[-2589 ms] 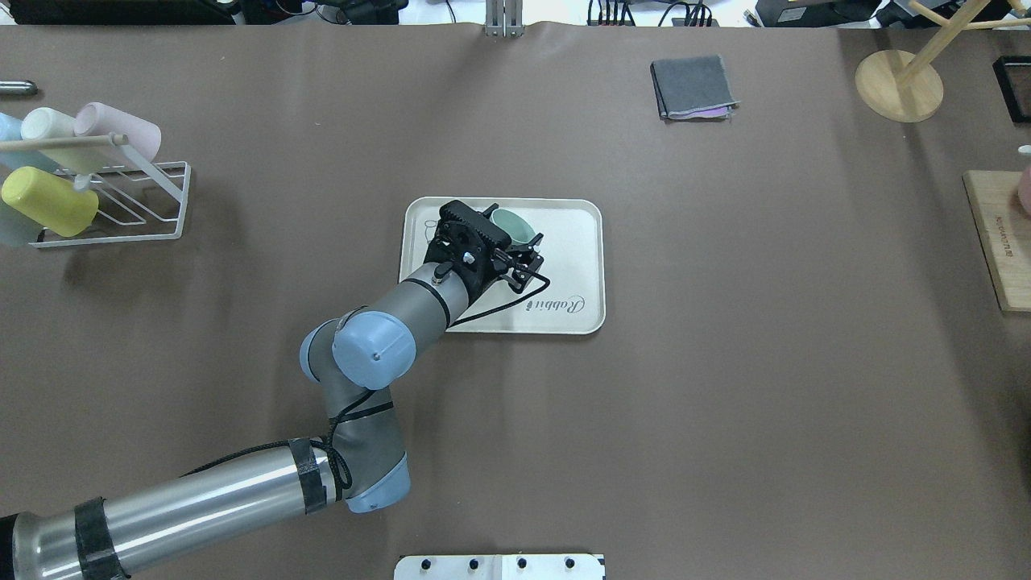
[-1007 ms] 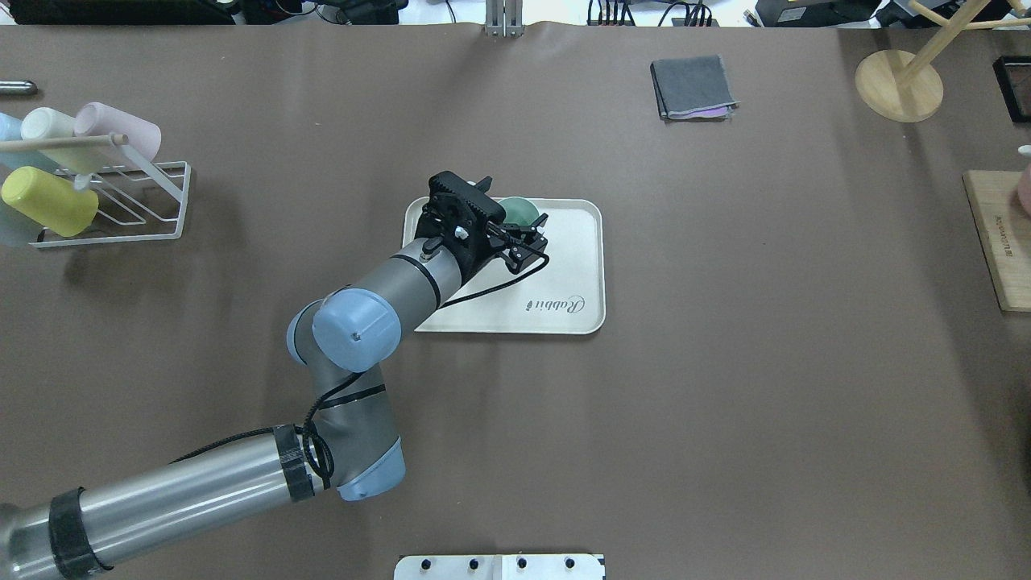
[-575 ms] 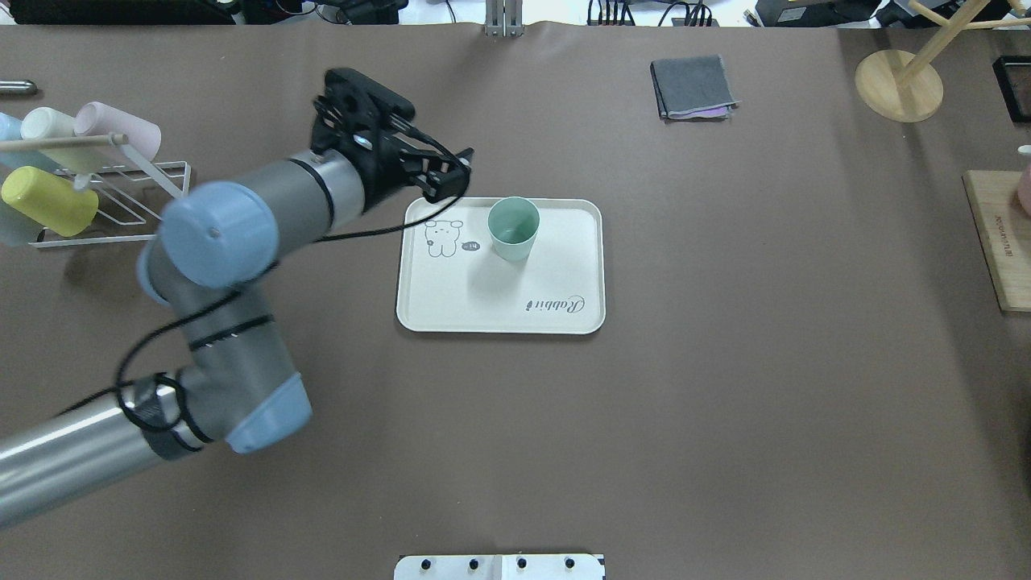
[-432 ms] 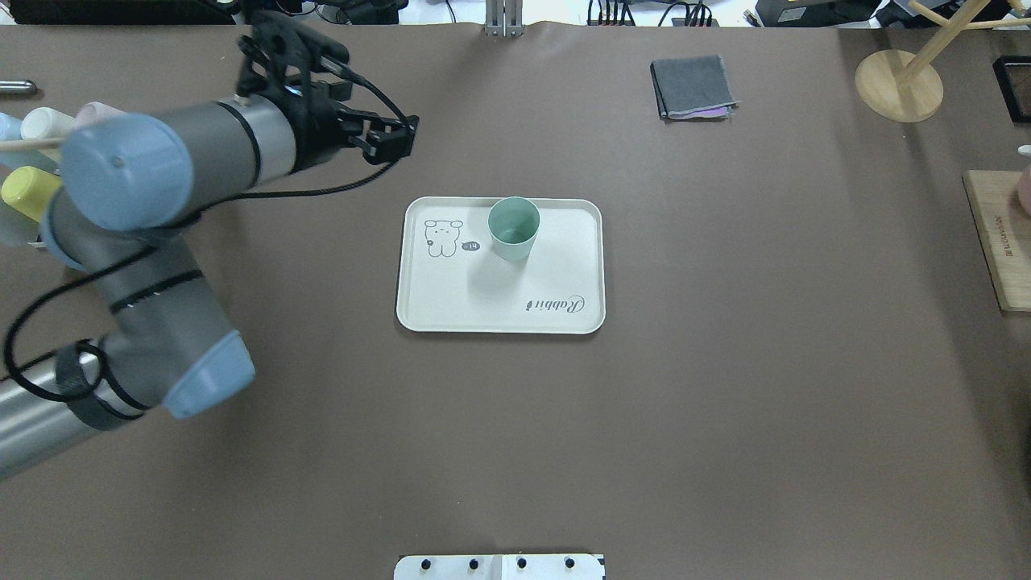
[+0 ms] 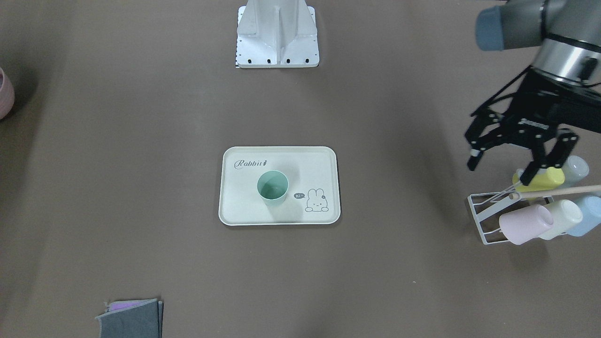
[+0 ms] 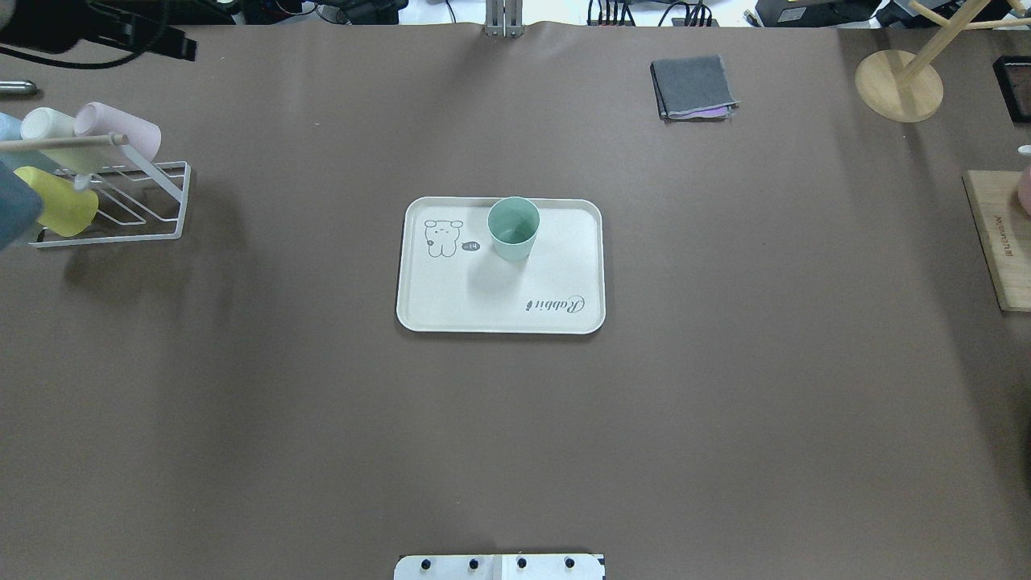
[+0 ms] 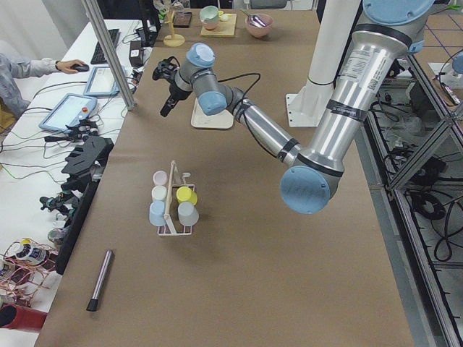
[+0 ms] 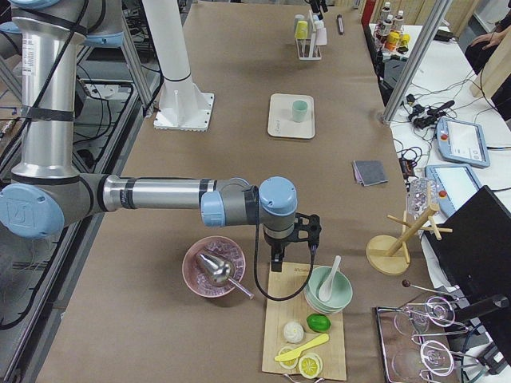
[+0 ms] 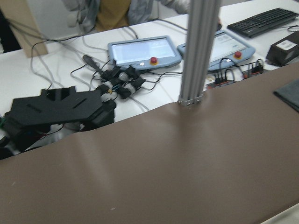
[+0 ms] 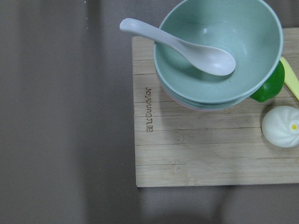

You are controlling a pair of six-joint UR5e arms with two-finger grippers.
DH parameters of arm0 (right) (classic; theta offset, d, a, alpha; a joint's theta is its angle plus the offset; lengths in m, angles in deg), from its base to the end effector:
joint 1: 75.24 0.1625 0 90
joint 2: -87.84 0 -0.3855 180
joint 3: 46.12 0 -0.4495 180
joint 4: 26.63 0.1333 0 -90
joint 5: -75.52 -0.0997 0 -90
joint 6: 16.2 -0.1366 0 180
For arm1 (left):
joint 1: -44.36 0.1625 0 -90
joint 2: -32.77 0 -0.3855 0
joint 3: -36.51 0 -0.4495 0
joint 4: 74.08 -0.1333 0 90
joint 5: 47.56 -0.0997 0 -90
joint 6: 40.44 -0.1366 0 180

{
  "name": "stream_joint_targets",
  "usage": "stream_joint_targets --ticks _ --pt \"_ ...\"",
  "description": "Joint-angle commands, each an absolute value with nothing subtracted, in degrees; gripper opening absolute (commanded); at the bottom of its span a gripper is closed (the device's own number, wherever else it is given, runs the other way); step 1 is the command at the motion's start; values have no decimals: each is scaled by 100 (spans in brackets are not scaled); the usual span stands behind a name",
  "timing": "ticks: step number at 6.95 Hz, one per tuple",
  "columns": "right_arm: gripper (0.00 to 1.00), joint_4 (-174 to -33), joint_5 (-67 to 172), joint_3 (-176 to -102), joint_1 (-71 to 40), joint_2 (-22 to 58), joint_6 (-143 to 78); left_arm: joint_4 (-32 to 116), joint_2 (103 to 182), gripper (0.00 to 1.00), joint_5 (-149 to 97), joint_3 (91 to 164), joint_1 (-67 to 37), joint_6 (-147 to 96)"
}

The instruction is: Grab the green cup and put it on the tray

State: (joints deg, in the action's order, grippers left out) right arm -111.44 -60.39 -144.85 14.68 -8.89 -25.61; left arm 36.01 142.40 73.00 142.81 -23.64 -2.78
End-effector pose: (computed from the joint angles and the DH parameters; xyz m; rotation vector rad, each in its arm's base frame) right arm 0.0345 -0.5149 0.6115 0.0521 -0.8076 0.1036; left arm 0.1831 -0.6236 0.2449 0.5818 0.8964 0.0138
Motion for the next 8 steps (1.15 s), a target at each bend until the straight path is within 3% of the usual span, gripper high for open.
stream_joint_targets --ticks 1,3,8 --pt "100 -11144 -6036 -14482 1468 -901 -2561 3034 13476 97 8146 13946 -3470 -1563" --pt "100 -11144 -6036 -14482 1468 -901 -2561 2703 13192 97 8111 13277 -4147 -3368" --pt "100 -11144 -6036 -14482 1468 -901 -2561 2164 12190 97 8155 13319 -4801 -5299"
